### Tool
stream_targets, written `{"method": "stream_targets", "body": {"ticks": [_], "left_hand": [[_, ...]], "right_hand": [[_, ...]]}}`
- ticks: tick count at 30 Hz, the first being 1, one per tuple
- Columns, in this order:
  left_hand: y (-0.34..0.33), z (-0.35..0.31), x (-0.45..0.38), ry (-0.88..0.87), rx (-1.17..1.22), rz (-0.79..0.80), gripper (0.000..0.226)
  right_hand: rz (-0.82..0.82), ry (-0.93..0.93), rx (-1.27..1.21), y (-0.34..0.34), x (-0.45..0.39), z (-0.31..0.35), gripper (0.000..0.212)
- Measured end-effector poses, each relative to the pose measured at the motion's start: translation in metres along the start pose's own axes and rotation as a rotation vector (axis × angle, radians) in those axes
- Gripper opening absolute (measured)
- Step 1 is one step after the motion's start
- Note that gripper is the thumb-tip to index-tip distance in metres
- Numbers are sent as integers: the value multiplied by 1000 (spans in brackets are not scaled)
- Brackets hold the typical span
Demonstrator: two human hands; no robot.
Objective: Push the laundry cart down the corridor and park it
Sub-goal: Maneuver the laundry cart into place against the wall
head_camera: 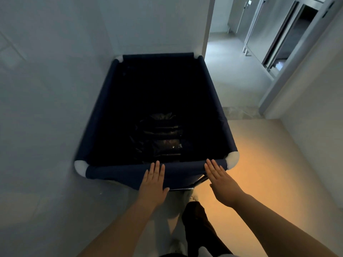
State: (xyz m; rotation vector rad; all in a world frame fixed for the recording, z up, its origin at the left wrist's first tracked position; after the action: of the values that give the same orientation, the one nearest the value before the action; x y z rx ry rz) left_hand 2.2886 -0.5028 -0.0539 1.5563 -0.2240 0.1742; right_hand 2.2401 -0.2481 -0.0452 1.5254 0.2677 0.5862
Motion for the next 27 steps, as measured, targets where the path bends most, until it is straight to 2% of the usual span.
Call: {"method": "stream_targets", "body": {"ticks": [14, 27], "left_hand": [[-3, -3, 8, -29, -21, 0, 82], [-1, 5, 3, -26, -45, -9, 85]], "right_hand": [[4, -73, -13, -3, 10, 9, 74], [5, -50, -26, -1, 0, 8, 73]]}}
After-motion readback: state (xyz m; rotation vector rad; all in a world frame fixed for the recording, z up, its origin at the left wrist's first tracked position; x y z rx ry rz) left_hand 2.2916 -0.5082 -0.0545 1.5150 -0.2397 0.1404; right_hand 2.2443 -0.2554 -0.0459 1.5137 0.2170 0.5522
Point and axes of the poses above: each hand's wrist, its own x-axis away from the middle knuckle, its own y-axis out of the back of the hand, z = x × y, the point moved 2 cm from there along -x, towards the middle knuckle, and after that the axes turned 3 degrees about -z, right-handed, at the moved point
